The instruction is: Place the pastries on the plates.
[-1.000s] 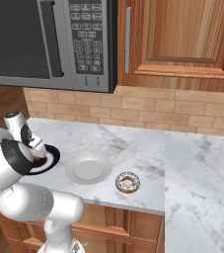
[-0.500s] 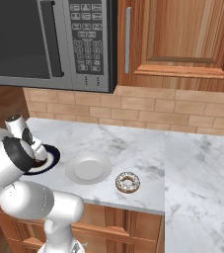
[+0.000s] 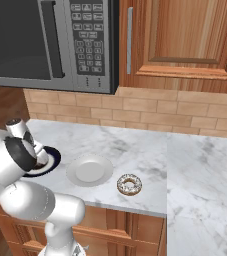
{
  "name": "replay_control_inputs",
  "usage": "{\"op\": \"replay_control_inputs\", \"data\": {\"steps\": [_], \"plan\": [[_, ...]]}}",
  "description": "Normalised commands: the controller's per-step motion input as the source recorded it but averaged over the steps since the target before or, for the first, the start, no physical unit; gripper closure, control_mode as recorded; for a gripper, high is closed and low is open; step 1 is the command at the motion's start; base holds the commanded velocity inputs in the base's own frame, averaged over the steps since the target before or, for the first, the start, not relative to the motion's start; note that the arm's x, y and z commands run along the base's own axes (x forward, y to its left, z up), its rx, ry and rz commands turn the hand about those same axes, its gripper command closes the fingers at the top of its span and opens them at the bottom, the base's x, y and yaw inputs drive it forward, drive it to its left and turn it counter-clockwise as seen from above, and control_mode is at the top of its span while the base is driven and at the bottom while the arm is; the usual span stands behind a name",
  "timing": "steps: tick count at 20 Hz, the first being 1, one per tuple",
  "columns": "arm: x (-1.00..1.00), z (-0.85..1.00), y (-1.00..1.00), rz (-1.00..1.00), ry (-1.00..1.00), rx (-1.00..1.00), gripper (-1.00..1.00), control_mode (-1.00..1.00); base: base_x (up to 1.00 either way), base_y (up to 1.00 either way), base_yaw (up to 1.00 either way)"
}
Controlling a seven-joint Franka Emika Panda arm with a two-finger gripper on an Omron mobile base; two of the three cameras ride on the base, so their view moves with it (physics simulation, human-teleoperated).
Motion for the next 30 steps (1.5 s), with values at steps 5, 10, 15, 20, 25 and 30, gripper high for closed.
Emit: {"op": "replay_control_inputs", "data": {"steps": [5,10,15,20,25,30], "plan": [[0.00,-0.08,0.00,0.00,0.00,0.00,-1.00,-1.00,0.00,0.00,0.00],[0.00,-0.01,0.00,0.00,-0.01,0.00,-1.00,-1.00,0.00,0.00,0.00],[0.00,0.00,0.00,0.00,-0.01,0.00,-1.00,-1.00,0.00,0.00,0.00],[-0.04,0.28,-0.02,-0.02,0.00,0.02,-1.00,-1.00,0.00,0.00,0.00],[-0.22,0.57,-0.11,0.00,0.00,0.04,-1.00,-1.00,0.00,0.00,0.00],[-0.33,0.05,-0.78,-0.16,0.01,0.00,-1.00,-1.00,0.00,0.00,0.00]]}}
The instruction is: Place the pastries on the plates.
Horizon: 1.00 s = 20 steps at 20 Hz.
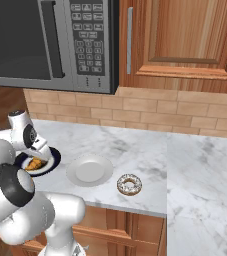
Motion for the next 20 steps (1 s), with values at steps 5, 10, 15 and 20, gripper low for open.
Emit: {"op": "replay_control_inputs", "data": {"steps": [5,10,15,20], "plan": [[-0.56,0.24,-0.91,-0.13,-0.06,0.00,-1.00,-1.00,0.00,0.00,0.00],[-0.58,0.50,-1.00,-0.08,-0.13,0.01,-1.00,-1.00,0.00,0.00,0.00],[-0.52,0.13,-1.00,-0.10,-0.12,0.00,-1.00,-1.00,0.00,0.00,0.00],[-0.38,0.28,-1.00,-0.03,-0.13,0.00,-1.00,-1.00,0.00,0.00,0.00]]}}
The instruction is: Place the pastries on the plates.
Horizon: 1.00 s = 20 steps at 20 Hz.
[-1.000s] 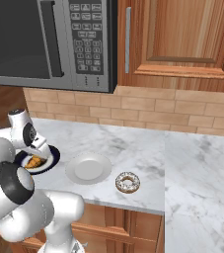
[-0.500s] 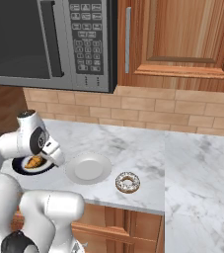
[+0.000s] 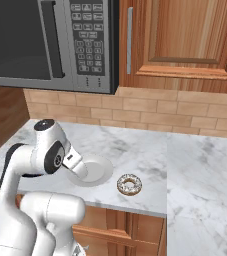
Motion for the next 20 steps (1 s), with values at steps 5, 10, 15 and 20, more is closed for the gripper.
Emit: {"op": "replay_control_inputs", "data": {"steps": [5,10,15,20], "plan": [[-0.29,0.23,-1.00,0.00,-0.10,0.00,-1.00,-1.00,0.00,0.00,0.00],[-0.08,-0.02,-1.00,0.00,-0.02,0.05,-1.00,-1.00,0.00,0.00,0.00],[0.04,-0.11,-0.97,0.00,0.01,0.06,-1.00,-1.00,0.00,0.00,0.00],[0.39,0.00,-0.28,0.06,0.00,0.02,-1.00,-1.00,0.00,0.00,0.00]]}}
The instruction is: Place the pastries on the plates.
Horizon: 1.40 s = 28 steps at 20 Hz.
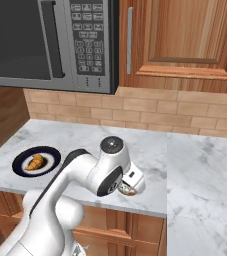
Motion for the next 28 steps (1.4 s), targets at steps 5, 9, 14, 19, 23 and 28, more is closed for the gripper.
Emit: {"op": "replay_control_inputs", "data": {"steps": [5,9,14,19,23,28], "plan": [[0.48,-0.01,-0.32,0.06,0.00,0.03,-1.00,-1.00,0.00,0.00,0.00],[0.28,-0.10,-0.21,0.01,0.14,0.00,-1.00,-1.00,0.00,0.00,0.00],[0.02,-0.09,0.00,0.00,0.07,0.00,-1.00,-1.00,0.00,0.00,0.00],[0.00,-0.31,0.00,0.00,0.00,0.00,-1.00,-1.00,0.00,0.00,0.00],[0.01,-0.41,0.00,0.00,0.00,0.00,-1.00,-1.00,0.00,0.00,0.00],[0.08,-0.38,0.00,0.00,0.01,0.00,-1.00,-1.00,0.00,0.00,0.00]]}}
